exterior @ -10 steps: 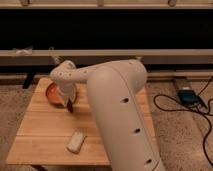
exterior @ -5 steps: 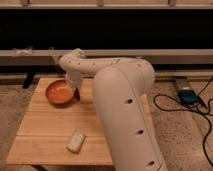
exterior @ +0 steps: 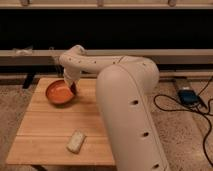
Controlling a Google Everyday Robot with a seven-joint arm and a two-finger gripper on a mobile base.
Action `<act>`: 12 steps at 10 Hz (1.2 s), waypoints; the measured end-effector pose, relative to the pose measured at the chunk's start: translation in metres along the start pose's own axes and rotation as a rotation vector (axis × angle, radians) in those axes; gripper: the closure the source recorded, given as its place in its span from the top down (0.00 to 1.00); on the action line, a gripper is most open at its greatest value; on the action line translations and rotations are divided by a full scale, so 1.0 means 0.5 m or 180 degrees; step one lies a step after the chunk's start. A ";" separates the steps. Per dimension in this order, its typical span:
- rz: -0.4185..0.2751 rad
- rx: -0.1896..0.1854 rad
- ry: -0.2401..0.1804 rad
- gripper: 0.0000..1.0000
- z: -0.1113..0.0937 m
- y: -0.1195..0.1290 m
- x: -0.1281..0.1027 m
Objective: Place the pepper in the ceramic bowl
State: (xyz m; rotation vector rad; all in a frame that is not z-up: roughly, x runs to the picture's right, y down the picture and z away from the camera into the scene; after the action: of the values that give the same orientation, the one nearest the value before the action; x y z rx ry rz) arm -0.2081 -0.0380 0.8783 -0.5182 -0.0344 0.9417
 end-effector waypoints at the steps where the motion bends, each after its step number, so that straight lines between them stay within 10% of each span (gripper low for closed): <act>1: 0.0032 0.0001 -0.0114 0.07 0.006 0.006 -0.023; 8: 0.0250 -0.0063 -0.0733 0.73 0.041 0.023 -0.111; 12: 0.0278 -0.0126 -0.0900 0.75 0.037 0.034 -0.117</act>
State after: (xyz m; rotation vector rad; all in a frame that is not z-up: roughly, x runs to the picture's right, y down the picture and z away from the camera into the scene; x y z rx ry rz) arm -0.2608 -0.0676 0.8983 -0.4225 -0.2877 1.0963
